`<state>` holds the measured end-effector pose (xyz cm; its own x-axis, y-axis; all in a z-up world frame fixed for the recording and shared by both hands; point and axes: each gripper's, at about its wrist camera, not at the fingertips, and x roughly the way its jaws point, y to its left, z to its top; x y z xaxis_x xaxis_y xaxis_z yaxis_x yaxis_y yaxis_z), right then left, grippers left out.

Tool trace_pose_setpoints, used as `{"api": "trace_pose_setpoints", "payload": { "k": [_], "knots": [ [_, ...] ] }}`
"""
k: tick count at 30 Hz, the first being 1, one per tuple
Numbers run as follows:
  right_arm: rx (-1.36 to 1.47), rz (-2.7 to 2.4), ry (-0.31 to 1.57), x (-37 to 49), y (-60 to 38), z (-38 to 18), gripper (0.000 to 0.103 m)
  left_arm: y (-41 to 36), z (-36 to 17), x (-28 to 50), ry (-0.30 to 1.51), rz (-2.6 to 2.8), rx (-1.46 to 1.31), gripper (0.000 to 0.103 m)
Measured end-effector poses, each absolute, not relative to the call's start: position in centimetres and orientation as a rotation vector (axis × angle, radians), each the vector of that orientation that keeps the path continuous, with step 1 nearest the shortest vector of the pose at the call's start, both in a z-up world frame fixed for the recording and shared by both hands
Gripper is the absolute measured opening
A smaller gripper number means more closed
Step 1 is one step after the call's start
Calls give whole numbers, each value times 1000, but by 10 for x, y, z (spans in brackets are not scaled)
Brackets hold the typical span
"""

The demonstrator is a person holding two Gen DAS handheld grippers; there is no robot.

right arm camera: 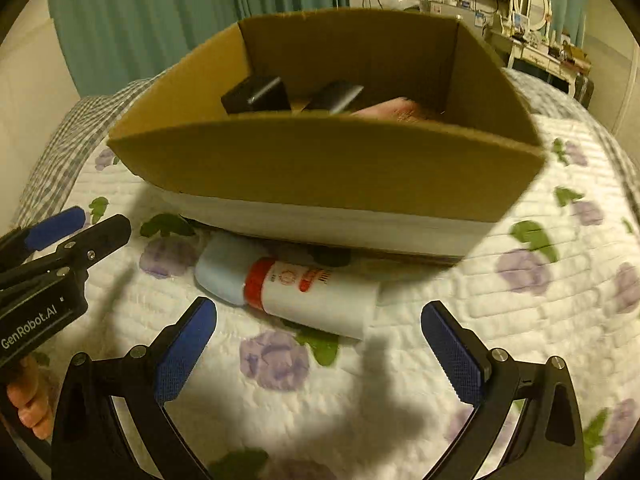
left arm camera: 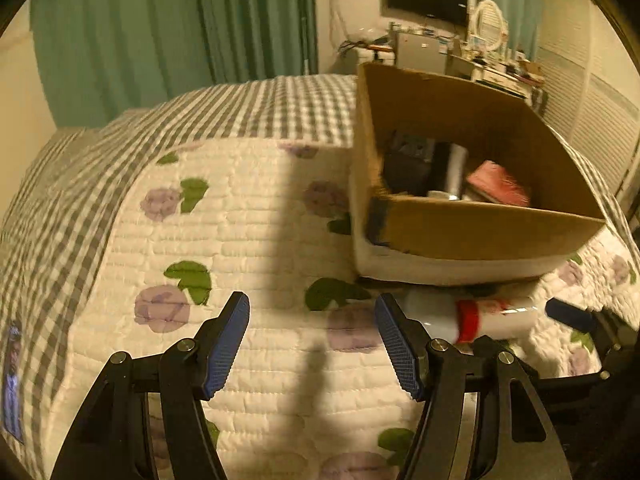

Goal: Organize rigid objects
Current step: 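Grasp the white-and-red spray bottle with the right tool while the left grasps the blue case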

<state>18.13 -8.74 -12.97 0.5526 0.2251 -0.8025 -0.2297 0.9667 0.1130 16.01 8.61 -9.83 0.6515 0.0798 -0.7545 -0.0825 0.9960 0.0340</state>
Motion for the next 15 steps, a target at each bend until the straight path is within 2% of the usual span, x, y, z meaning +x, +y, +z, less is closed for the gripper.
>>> {"api": "trace_pose_setpoints", "payload": {
  "k": [3, 4, 5, 6, 15],
  "knots": [
    [3, 256, 966, 191, -78, -143, 101, 90, -105, 161, 874, 89, -30, 68],
    [6, 240, 969, 193, -78, -146, 96, 89, -106, 160, 876, 85, -24, 68],
    [15, 228, 973, 193, -80, -149, 84, 87, -108, 160, 879, 79, -13, 68],
    [27, 228, 979, 193, -82, -152, 82, 84, -109, 160, 883, 74, 0, 68],
    [21, 150, 919, 167, -134, -142, 82, 36, -124, 164, 922, -51, 43, 68]
  ]
}}
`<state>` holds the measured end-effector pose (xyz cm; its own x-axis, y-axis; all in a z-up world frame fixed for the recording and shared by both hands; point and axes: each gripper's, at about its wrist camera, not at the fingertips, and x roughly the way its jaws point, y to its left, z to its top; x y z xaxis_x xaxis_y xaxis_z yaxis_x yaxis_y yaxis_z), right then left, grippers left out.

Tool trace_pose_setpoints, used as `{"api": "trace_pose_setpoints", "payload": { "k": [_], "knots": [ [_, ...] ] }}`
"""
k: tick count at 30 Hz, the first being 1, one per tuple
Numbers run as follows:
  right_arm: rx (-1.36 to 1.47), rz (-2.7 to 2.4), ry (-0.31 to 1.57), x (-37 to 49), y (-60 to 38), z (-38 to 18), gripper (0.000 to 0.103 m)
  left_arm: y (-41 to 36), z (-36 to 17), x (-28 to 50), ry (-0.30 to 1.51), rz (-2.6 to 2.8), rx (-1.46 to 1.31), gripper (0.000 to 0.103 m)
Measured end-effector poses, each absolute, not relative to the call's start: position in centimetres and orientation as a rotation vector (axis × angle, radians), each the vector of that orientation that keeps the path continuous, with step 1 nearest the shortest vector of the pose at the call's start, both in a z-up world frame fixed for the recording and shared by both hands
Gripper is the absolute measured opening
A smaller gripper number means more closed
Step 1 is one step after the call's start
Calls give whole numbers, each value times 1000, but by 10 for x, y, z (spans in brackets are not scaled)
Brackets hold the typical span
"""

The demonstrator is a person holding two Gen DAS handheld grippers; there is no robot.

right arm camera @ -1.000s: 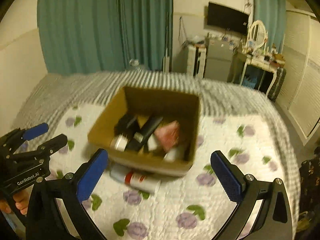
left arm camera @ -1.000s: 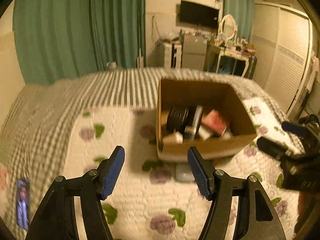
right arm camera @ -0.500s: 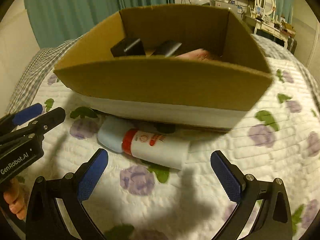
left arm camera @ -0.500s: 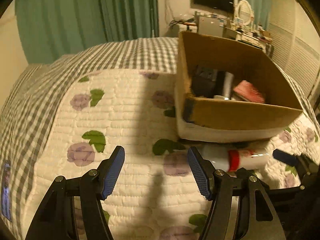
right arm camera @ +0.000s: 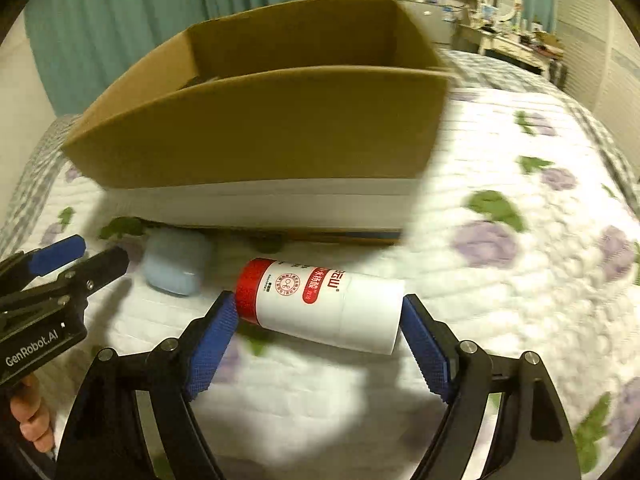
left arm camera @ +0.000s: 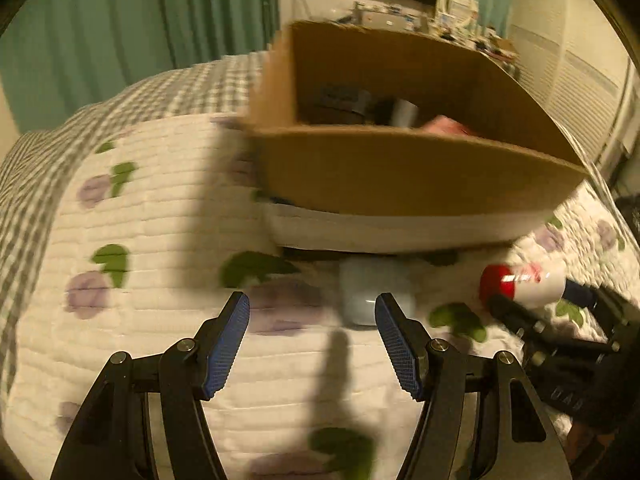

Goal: Organize rigid objects
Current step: 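Grasp the white-and-red spray bottle with the right tool while the left grasps the blue case, then move both tools over the box and release the bottle and blue case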

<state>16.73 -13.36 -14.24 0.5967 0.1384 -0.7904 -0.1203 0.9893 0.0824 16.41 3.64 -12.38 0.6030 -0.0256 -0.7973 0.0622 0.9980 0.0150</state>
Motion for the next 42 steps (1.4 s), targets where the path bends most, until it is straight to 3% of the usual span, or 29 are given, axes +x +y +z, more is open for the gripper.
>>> {"api": "trace_pose_setpoints", "payload": {
  "k": [13, 15, 17, 23, 42],
  "knots": [
    [144, 145, 918, 168, -160, -143, 82, 2, -155, 189, 957, -54, 102, 68],
    [148, 149, 917, 173, -159, -141, 82, 0, -155, 188, 952, -58, 113, 65],
    [146, 152, 917, 172, -159, -141, 82, 1, -153, 185, 943, -79, 104, 51],
    [119, 160, 921, 168, -160, -135, 82, 8, -142, 172, 937, -92, 67, 51],
    [33, 162, 780, 114, -171, -25, 82, -1, -13, 104, 755, -169, 40, 51]
  ]
}}
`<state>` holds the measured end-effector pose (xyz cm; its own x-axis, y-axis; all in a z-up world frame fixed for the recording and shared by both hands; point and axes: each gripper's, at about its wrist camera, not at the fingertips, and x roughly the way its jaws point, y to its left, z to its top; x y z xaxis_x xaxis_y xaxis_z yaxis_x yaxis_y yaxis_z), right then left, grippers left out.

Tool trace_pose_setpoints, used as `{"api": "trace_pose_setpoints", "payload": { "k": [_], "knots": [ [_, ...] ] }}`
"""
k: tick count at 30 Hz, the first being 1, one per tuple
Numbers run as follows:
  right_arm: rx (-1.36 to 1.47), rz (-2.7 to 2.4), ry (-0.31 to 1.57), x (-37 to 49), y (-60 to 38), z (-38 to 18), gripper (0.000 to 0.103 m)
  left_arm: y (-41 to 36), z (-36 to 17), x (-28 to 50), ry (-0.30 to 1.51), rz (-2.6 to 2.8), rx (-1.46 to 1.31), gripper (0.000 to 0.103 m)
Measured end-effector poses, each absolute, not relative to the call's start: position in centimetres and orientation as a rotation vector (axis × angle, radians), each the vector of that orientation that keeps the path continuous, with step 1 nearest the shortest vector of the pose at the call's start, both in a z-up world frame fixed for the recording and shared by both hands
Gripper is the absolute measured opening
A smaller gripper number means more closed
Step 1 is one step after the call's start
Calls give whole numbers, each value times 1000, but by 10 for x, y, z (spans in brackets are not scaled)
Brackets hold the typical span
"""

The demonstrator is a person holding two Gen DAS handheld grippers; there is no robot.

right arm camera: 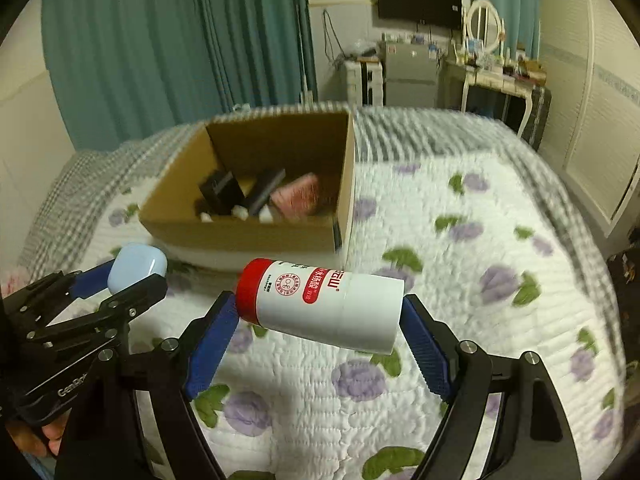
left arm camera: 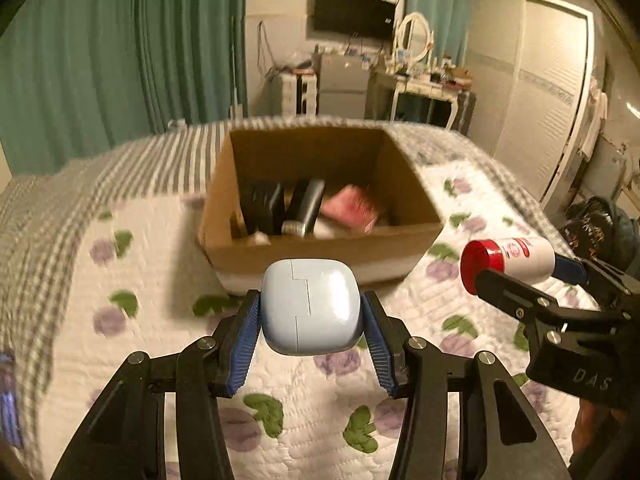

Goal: Organize rigid objects
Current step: 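Move both tools over the box and release the bottle and blue case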

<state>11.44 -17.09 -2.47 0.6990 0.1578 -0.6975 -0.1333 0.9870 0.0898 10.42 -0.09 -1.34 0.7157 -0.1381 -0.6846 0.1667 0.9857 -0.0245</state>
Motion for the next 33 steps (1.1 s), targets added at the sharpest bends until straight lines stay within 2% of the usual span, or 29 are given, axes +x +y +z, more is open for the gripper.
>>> {"api": "trace_pose_setpoints", "payload": {
  "k": [7, 15, 23, 33],
  "knots": [
    [20, 206, 670, 124, -161, 47, 82, 5, 48, 117, 638, -190, 50, 51],
    [9, 270, 598, 169, -145, 91, 82, 8, 62, 169, 609, -181, 78, 51],
    [-1, 286, 623, 236, -134, 70, 82, 8, 29, 232, 660, -172, 96, 51],
    [-47, 269, 715, 307, -129, 9, 81, -12, -28, 278, 733, -216, 130, 51]
  ]
}}
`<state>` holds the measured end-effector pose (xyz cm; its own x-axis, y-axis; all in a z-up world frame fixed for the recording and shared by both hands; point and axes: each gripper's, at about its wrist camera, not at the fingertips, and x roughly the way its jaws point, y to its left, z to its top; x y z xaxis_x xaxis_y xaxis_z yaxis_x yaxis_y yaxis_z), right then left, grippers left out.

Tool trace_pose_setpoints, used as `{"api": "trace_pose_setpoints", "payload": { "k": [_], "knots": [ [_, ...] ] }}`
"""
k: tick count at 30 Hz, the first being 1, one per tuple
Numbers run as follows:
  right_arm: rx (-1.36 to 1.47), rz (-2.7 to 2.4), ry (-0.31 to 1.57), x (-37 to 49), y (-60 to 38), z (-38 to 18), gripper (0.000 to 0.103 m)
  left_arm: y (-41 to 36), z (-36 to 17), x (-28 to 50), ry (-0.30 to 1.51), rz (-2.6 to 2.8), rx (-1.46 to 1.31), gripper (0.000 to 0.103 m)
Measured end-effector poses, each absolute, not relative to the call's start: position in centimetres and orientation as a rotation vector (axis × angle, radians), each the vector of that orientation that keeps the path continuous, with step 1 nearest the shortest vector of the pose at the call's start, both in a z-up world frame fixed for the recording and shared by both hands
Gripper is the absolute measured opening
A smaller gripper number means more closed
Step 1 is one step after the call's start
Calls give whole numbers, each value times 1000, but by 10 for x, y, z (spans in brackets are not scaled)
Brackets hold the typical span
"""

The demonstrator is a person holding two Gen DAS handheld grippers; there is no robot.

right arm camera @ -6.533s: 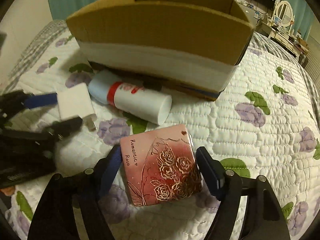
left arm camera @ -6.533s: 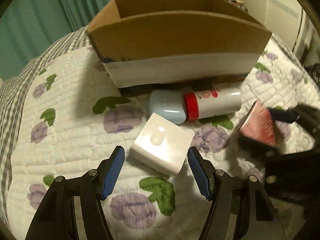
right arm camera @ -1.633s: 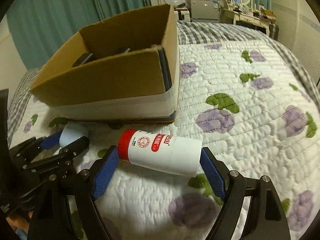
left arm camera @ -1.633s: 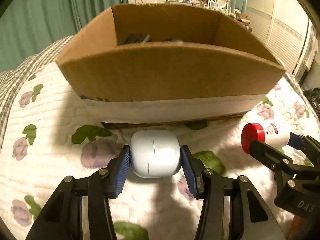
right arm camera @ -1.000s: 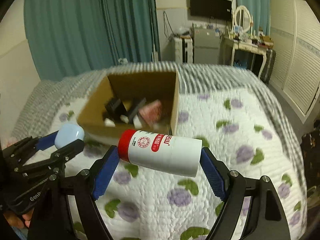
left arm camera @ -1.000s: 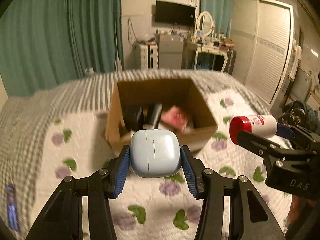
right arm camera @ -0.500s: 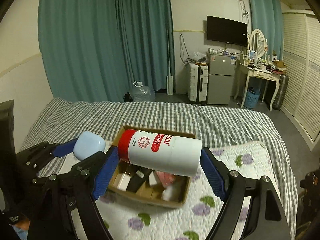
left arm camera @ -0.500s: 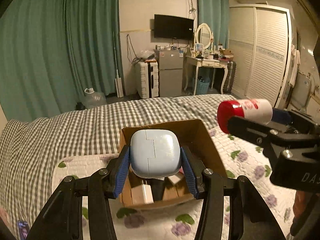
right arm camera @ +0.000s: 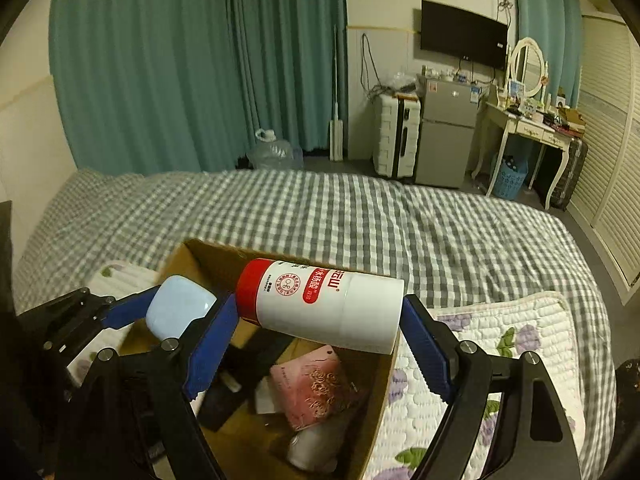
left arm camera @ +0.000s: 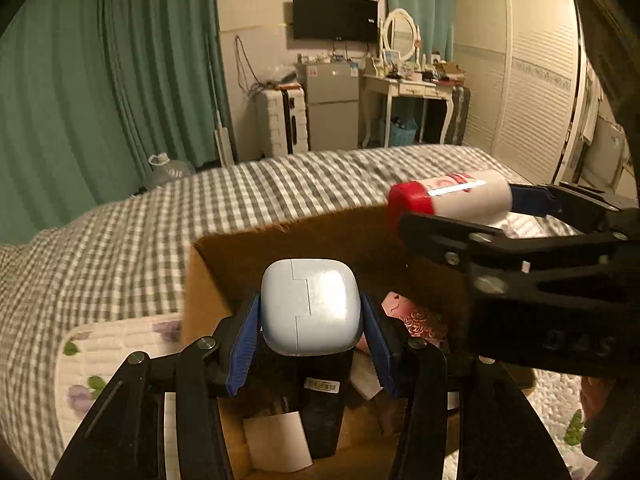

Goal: Organize rigid objects
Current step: 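Move both tools over the box and release the bottle and blue case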

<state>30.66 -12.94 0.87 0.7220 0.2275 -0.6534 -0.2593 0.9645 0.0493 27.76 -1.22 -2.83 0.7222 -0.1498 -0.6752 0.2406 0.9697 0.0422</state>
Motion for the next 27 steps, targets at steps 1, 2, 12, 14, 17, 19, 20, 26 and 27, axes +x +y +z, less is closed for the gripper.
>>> {"api": "trace_pose_setpoints", "payload": {
  "k": [1, 2, 12, 14, 17, 19, 20, 26, 27],
  "knots": [
    [-49, 265, 722, 310, -130, 4, 81, -13, -33, 279, 742, -222, 127, 51],
    [-51, 262, 731, 314, -129, 0, 81, -13, -37, 281, 749, -225, 125, 51],
    [2, 282, 803, 321, -131, -25, 82, -13, -60, 280, 827, -224, 95, 53],
    [13, 283, 808, 318, -132, -26, 82, -11, -59, 279, 840, -218, 71, 53],
    [18, 278, 780, 312, -133, -17, 90, -11, -52, 275, 827, -200, 58, 58],
    [19, 262, 762, 309, -136, -8, 91, -12, -39, 271, 802, -194, 55, 60],
    [18, 252, 753, 307, -139, -1, 91, -13, -32, 270, 790, -190, 58, 61],
    [15, 211, 655, 280, -160, 56, 95, -17, 26, 252, 717, -150, 69, 66],
    [15, 201, 633, 273, -163, 67, 97, -16, 34, 248, 705, -149, 63, 66]
  ]
}}
